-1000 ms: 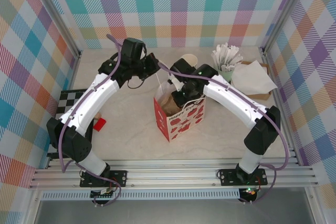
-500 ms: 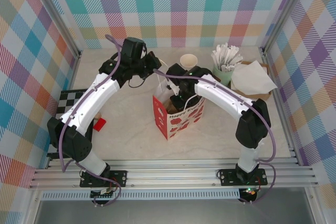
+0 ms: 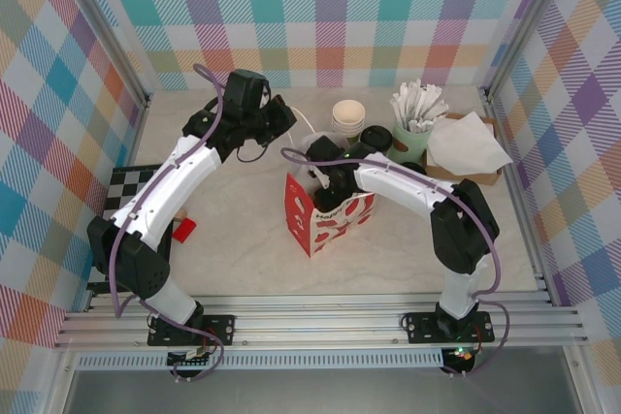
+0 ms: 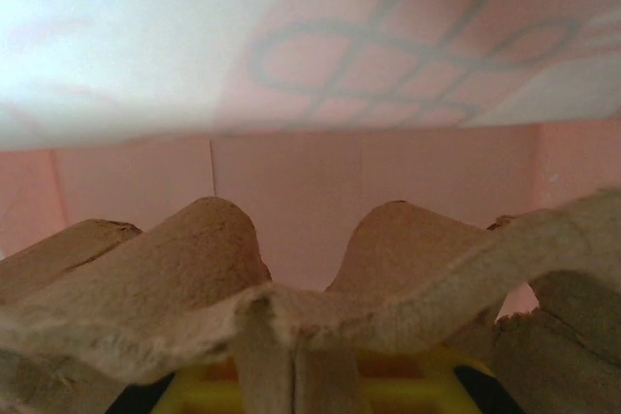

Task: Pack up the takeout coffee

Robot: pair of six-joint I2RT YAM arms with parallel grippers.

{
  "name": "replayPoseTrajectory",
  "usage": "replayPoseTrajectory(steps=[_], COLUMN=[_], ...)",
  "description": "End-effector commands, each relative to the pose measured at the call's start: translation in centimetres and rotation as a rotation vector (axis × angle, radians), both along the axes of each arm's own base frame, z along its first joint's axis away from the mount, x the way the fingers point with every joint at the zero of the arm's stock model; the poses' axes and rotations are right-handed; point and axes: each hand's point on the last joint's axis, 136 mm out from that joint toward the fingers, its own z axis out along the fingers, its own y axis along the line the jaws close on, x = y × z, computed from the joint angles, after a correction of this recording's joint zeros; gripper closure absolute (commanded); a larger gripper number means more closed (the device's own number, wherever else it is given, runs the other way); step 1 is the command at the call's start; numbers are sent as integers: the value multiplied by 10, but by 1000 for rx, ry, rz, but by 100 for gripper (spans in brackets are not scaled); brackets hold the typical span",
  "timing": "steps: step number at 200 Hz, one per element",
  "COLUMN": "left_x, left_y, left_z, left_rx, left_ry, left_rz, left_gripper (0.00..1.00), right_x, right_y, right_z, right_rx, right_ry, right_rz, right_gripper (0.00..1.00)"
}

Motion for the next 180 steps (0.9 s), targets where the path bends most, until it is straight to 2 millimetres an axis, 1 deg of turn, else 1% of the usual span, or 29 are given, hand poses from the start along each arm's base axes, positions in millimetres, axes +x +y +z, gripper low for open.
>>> replayPoseTrajectory(steps=[1, 20, 36, 48, 63, 94, 110, 132, 157, 169, 180], left_x=[-3, -4, -5, -6, -8, -14, -15, -17, -19, -20, -22], left_y=[-3, -6, -5, -7, -13, -24, -28, -34, -36, -38, -41], left_z=[27, 31, 27, 24, 22, 18, 18, 16, 16, 17, 15], left_rx=[-37, -41, -29, -29, -43, -38, -37, -38, -27, -30, -35], left_ry=[-97, -113, -103, -92, -88, -98, -103, -106, -112, -116, -107], left_rz=[-42, -62, -68, -78, -111, -181, -201, -229, -248, -260, -271], left_gripper=[100, 100, 100, 100, 100, 100, 100, 100, 100, 100, 100], right_x=[2, 2, -1, -5, -10, -14, -18, -23, -22, -22, -22], right_y=[-6, -14, -17, -18, -16, -7, -7, -4, 2, 8, 11], right_z=[-15, -31, -44, -50, -46, -7, 5, 5, -4, -10, -10], right_rx=[-21, -34, -59, -81, -77, -40, -52, -56, -63, -54, -64], right_ry=[-29, -58, -35, 6, 52, 92, 137, 203, 278, 316, 358], right_rz=[11, -6, -1, 0, -13, -38, -31, -34, -58, -53, -58], right_gripper=[100, 100, 100, 98, 95, 91, 91, 93, 95, 96, 97])
